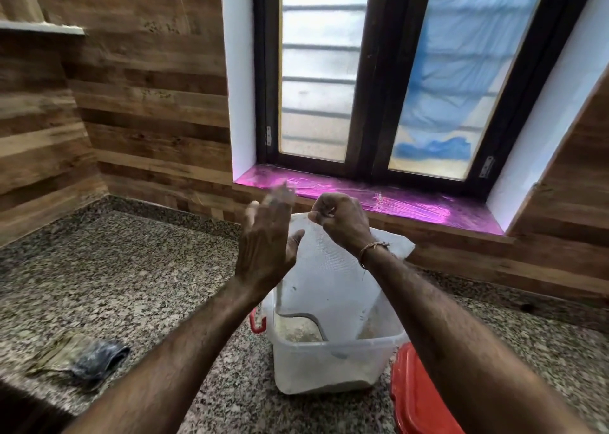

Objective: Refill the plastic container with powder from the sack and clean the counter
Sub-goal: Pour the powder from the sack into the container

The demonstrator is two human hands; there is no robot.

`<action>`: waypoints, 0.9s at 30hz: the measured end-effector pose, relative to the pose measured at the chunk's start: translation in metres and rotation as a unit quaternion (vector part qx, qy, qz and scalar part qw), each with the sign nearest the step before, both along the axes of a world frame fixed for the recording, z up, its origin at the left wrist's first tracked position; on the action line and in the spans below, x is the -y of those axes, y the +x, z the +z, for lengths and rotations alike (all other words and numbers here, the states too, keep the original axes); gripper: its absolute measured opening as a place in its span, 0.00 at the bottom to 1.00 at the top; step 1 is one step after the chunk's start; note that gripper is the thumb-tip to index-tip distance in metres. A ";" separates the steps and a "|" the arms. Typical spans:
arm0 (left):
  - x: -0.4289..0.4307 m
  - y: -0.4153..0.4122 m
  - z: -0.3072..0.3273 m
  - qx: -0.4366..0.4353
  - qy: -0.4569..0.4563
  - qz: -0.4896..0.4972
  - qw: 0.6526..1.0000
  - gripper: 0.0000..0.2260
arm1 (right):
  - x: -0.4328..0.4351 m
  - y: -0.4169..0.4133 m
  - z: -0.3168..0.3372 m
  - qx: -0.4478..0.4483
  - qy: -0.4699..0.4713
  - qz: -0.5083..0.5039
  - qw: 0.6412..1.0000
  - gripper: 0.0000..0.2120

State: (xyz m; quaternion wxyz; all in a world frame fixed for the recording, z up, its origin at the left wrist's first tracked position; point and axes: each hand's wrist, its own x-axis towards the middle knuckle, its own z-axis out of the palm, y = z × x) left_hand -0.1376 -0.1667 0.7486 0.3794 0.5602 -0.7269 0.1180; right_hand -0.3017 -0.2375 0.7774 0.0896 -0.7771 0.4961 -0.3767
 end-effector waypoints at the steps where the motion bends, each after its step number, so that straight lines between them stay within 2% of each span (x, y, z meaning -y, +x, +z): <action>1: 0.001 0.001 0.000 0.001 0.023 -0.007 1.000 0.29 | 0.000 0.000 -0.001 -0.004 0.002 0.005 1.000 0.05; 2: 0.002 0.002 -0.001 -0.015 0.037 -0.009 0.999 0.29 | -0.001 0.000 -0.002 -0.007 0.004 0.008 1.000 0.05; 5: 0.002 0.003 0.001 -0.029 0.027 0.004 0.999 0.38 | -0.002 0.000 -0.005 0.003 0.006 0.011 1.000 0.05; 7: 0.000 0.003 0.003 -0.038 0.048 0.004 0.998 0.29 | -0.003 0.001 -0.005 -0.002 0.004 0.013 1.000 0.06; 11: -0.001 0.003 0.004 -0.098 0.047 0.028 0.994 0.16 | -0.008 0.002 -0.005 0.012 -0.004 0.039 0.999 0.07; 13: -0.001 0.001 0.006 -0.145 0.075 0.044 0.986 0.06 | -0.009 0.000 -0.004 0.007 -0.001 0.070 0.998 0.06; 15: 0.000 -0.001 0.004 -0.206 0.101 0.044 0.972 0.04 | -0.007 -0.010 -0.001 -0.028 0.029 0.090 0.995 0.06; 19: 0.000 0.009 -0.005 -0.279 0.105 0.028 0.954 0.05 | 0.007 -0.070 -0.001 -0.142 0.166 0.014 0.976 0.17; 21: 0.001 0.013 -0.011 -0.311 0.106 0.017 0.944 0.06 | 0.013 -0.108 -0.009 -0.153 0.206 -0.016 0.966 0.15; 23: 0.002 0.013 -0.016 -0.334 0.105 0.008 0.937 0.06 | 0.019 -0.134 -0.019 -0.143 0.212 -0.030 0.966 0.09; 27: 0.005 0.015 -0.020 -0.332 0.099 -0.004 0.938 0.03 | 0.015 -0.150 -0.020 -0.106 0.138 -0.090 0.981 0.07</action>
